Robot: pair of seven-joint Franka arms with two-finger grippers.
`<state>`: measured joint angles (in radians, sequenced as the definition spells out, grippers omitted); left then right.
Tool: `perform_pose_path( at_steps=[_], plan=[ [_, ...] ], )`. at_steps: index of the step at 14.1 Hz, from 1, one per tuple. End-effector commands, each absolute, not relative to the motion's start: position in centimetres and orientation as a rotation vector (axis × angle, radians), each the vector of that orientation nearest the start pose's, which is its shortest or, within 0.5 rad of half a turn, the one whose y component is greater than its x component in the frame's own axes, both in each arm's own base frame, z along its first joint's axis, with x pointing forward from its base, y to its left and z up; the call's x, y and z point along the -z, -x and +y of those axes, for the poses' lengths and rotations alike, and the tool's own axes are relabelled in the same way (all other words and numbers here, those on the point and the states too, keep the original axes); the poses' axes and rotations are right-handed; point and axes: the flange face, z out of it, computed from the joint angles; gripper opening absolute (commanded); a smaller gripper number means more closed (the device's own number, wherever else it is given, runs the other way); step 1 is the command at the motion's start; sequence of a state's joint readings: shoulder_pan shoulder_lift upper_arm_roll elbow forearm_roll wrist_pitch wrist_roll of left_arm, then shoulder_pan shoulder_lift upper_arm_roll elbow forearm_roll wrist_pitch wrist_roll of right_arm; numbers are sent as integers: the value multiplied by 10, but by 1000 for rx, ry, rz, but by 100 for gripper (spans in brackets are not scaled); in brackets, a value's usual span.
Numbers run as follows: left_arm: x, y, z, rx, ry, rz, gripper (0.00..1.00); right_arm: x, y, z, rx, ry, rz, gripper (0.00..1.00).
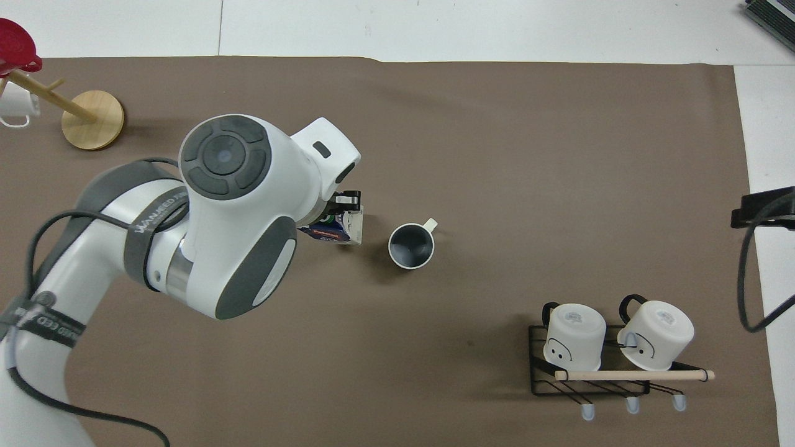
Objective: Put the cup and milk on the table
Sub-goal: 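Lower the milk carton beside the mug and open the left gripper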
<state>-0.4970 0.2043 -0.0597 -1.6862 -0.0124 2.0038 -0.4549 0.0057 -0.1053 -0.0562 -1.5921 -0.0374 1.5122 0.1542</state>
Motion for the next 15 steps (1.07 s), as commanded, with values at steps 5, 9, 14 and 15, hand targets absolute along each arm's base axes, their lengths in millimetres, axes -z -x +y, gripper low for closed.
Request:
perform_pose_path(
  at_steps=[5, 9, 14, 15],
  plan=[
    [-465, -531, -356, 106, 3200, 134, 33, -659, -518, -28, 54, 3162, 297, 100],
    [-456, -523, -354, 75, 3187, 151, 54, -657, -525, -36, 52, 3152, 298, 100],
    [-466, -529, -351, 101, 3192, 151, 100, -662, -514, -25, -58, 3139, 272, 100],
    [-476, -528, -347, 119, 3197, 144, 100, -669, -513, -24, -46, 3140, 261, 100]
  ],
)
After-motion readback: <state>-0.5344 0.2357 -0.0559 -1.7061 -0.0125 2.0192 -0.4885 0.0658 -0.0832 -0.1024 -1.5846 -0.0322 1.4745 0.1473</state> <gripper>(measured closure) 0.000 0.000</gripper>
